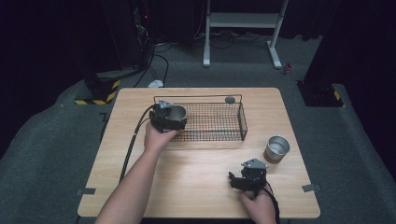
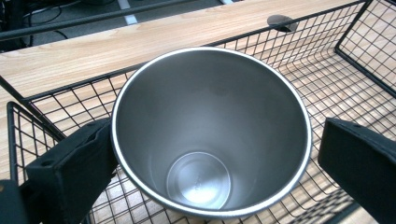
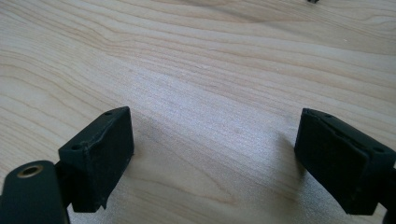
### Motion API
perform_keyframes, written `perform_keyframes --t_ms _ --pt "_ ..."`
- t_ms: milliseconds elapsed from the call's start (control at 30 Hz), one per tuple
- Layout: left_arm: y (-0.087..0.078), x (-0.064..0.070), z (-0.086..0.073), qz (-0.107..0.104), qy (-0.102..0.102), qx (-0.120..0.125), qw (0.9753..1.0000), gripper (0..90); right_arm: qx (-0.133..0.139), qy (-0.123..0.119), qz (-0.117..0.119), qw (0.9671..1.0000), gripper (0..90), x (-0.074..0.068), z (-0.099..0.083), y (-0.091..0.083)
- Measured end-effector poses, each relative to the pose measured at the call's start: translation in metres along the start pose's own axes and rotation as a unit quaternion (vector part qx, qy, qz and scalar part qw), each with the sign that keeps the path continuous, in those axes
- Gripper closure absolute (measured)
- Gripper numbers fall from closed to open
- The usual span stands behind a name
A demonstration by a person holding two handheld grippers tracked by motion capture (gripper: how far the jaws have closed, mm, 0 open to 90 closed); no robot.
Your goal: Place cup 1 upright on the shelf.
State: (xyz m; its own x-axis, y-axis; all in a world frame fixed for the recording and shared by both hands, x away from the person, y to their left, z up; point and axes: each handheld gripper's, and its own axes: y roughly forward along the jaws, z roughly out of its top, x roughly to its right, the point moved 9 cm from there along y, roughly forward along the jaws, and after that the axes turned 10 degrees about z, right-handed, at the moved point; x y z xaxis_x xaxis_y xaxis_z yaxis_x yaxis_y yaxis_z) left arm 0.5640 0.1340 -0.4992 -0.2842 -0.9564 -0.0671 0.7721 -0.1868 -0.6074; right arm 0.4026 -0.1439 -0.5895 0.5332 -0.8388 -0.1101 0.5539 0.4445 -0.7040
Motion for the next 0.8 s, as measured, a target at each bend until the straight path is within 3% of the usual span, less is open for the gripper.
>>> perform_keyframes --t_ms 800 --pt "-0.031 -0.007 -0.013 -0.016 -0.006 0.021 0.9996 0.0 0.000 0.000 0.000 1.0000 11.4 0.000 0.000 0.000"
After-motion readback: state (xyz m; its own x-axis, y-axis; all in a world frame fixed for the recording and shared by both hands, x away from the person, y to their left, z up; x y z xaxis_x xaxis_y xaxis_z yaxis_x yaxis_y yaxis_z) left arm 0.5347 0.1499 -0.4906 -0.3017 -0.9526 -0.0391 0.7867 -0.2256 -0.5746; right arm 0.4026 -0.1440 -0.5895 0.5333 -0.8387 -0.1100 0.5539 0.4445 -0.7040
